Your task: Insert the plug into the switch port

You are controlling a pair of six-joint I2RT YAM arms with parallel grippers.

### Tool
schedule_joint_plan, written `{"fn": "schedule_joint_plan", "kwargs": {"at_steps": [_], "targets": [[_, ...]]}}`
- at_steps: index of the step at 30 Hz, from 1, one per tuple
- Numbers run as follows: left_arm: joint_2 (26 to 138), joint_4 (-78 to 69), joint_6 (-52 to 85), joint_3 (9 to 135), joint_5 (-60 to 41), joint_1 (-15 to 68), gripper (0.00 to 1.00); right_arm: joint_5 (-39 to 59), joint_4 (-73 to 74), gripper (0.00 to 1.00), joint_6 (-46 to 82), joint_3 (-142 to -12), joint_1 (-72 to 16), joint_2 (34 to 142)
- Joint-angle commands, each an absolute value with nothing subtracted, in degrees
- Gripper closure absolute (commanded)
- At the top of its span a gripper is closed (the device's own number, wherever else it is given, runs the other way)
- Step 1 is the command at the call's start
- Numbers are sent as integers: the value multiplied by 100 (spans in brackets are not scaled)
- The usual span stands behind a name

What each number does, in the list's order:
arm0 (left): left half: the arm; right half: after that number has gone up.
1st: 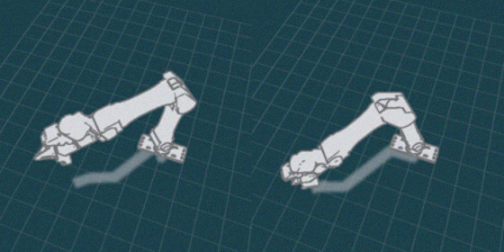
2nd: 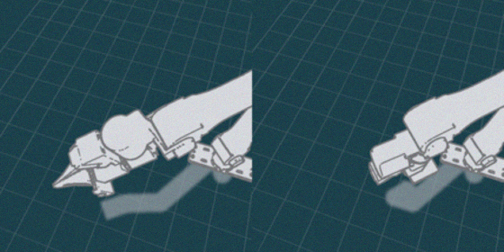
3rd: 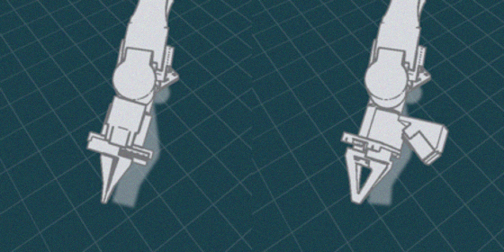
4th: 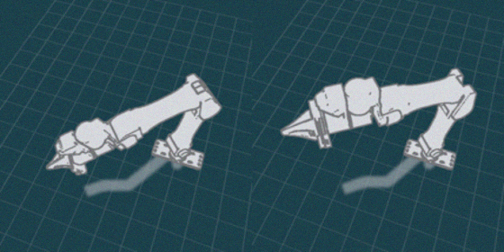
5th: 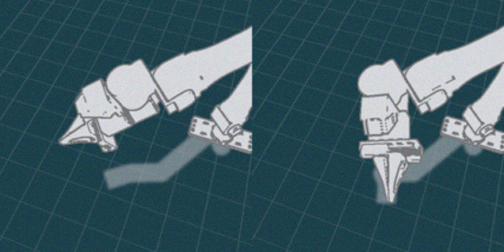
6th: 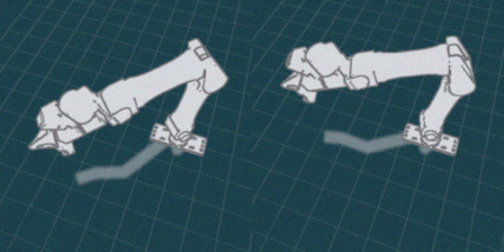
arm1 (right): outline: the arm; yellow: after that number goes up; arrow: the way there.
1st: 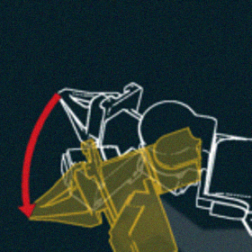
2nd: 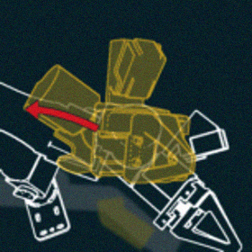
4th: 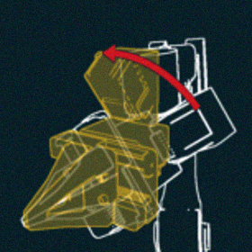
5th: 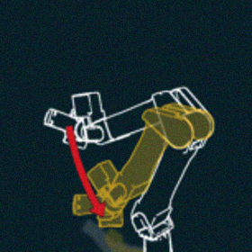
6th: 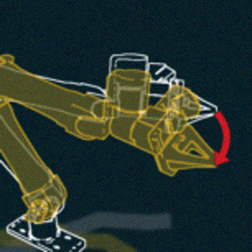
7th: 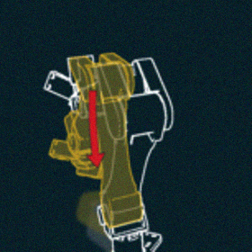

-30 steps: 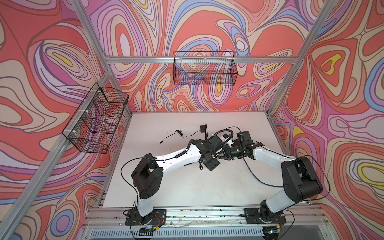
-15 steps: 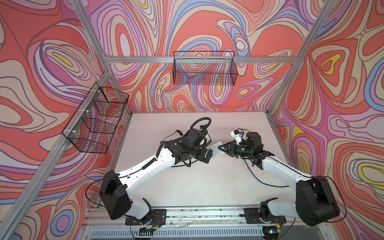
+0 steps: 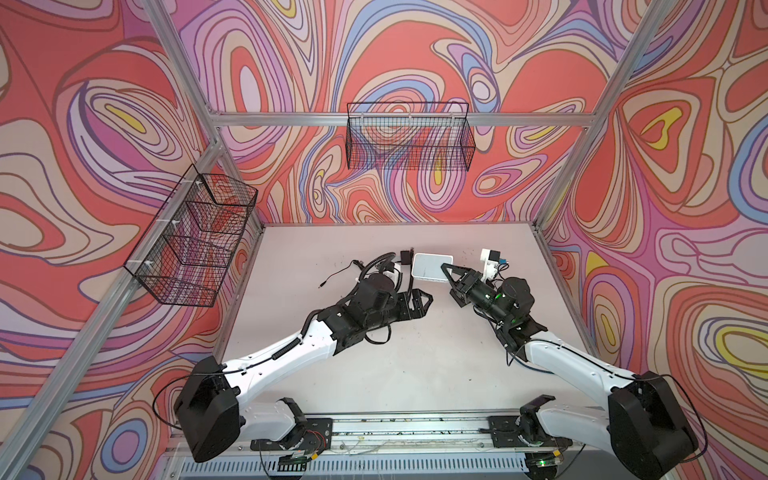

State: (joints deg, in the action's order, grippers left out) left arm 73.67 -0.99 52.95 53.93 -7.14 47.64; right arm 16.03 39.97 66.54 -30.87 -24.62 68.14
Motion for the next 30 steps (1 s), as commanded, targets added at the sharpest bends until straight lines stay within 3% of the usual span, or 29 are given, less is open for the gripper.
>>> {"fn": "schedule_joint_plan", "kwargs": {"at_steps": [1,18,24,30], "targets": [[7216,-1114,5886,5296,-344,4759,9,604,4957,100,6876,-2854,-2754,6778],[7429,-2246,6377,4997,-5,4742,19,61,6016,100,7042,-2871,-3526,7295],[7548,-2673,6340,5136,78,4689,27,-135,6833,100,7270,-2796,-3728,7670],[7691,-3660,6540,4803,282,4687,30,-353,7401,100,7337,-2863,-3937,8071]]}}
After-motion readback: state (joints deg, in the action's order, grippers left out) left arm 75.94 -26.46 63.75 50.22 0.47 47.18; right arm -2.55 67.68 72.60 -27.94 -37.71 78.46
